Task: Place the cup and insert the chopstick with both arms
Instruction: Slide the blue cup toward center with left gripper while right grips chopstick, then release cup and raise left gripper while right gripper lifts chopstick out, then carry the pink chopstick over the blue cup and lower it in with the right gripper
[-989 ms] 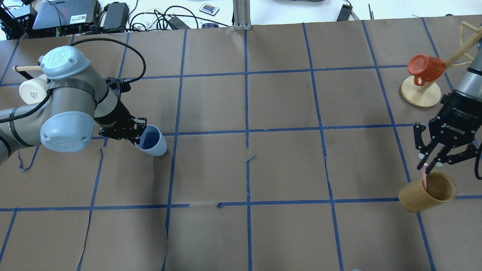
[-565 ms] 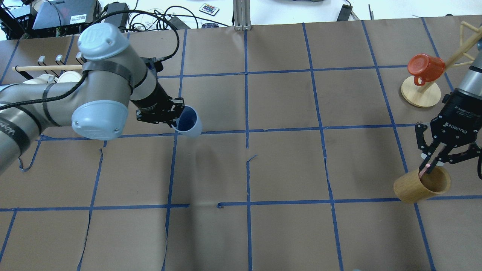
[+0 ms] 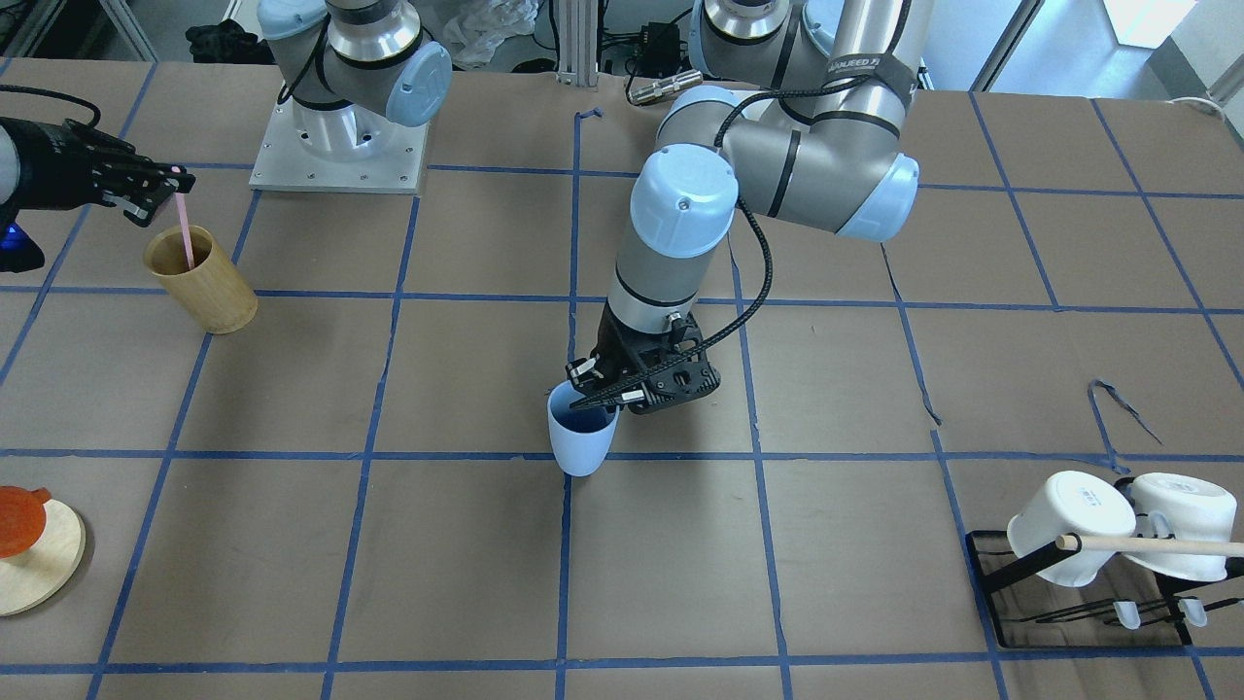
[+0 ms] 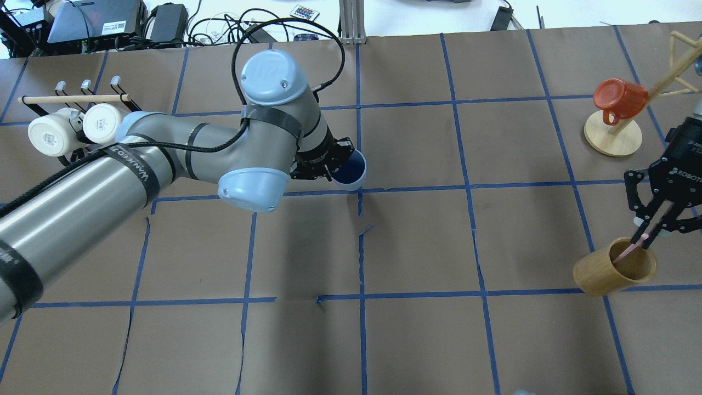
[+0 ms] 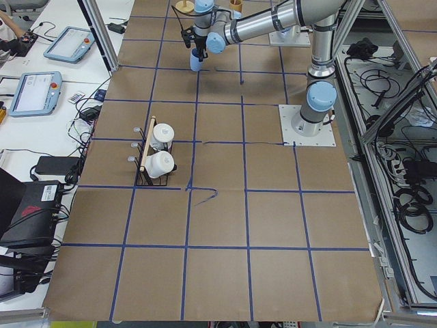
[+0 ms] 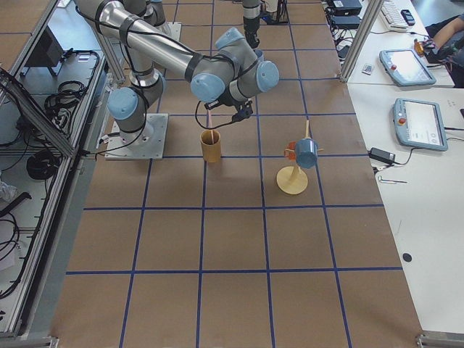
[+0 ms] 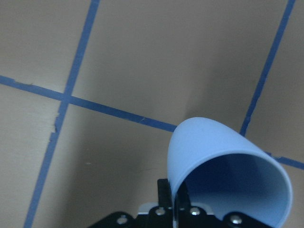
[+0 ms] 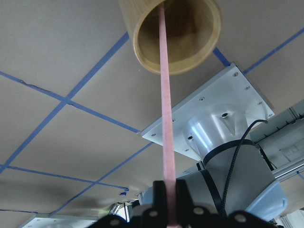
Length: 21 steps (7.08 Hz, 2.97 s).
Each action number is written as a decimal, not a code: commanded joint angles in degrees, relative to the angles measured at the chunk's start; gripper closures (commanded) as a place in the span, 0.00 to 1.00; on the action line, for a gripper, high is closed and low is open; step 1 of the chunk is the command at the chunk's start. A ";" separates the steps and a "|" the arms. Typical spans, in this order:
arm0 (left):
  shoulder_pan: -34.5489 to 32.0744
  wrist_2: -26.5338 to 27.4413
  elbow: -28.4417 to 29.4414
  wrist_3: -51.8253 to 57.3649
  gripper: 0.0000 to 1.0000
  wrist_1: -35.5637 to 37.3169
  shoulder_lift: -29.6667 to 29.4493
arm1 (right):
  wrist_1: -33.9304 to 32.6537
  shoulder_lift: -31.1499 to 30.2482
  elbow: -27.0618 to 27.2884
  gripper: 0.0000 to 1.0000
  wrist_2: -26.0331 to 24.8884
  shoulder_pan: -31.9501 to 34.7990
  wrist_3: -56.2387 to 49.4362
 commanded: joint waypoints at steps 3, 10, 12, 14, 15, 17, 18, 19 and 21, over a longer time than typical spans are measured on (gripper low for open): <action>-1.67 -0.10 0.92 -4.06 0.64 0.89 -2.07 | 12.80 -0.18 -12.28 0.99 3.13 -0.39 1.64; 14.54 5.09 1.71 27.33 0.00 -11.58 12.32 | 10.68 2.53 -17.76 1.00 43.08 9.31 12.99; 20.38 4.90 10.79 30.83 0.00 -23.36 14.10 | -8.60 6.30 -17.32 1.00 49.88 21.52 30.99; 19.87 5.26 12.53 33.98 0.00 -29.78 16.55 | -20.96 10.09 -17.32 1.00 53.59 28.50 43.51; 19.95 5.52 10.52 36.17 0.00 -29.09 17.70 | -23.19 10.97 -17.06 1.00 53.60 30.44 46.69; 19.87 5.18 10.49 35.58 0.00 -28.64 18.76 | -25.13 11.59 -15.13 1.00 53.69 30.99 46.81; 19.87 5.00 10.33 35.58 0.00 -28.64 18.85 | -27.14 11.60 -13.03 1.00 53.60 30.90 46.81; 19.87 5.00 10.06 35.58 0.00 -28.64 18.94 | -28.47 11.60 -11.53 1.00 53.60 30.90 46.90; 19.87 5.61 9.89 35.67 0.00 -29.52 19.73 | -28.40 11.34 -11.17 0.99 53.86 30.99 48.03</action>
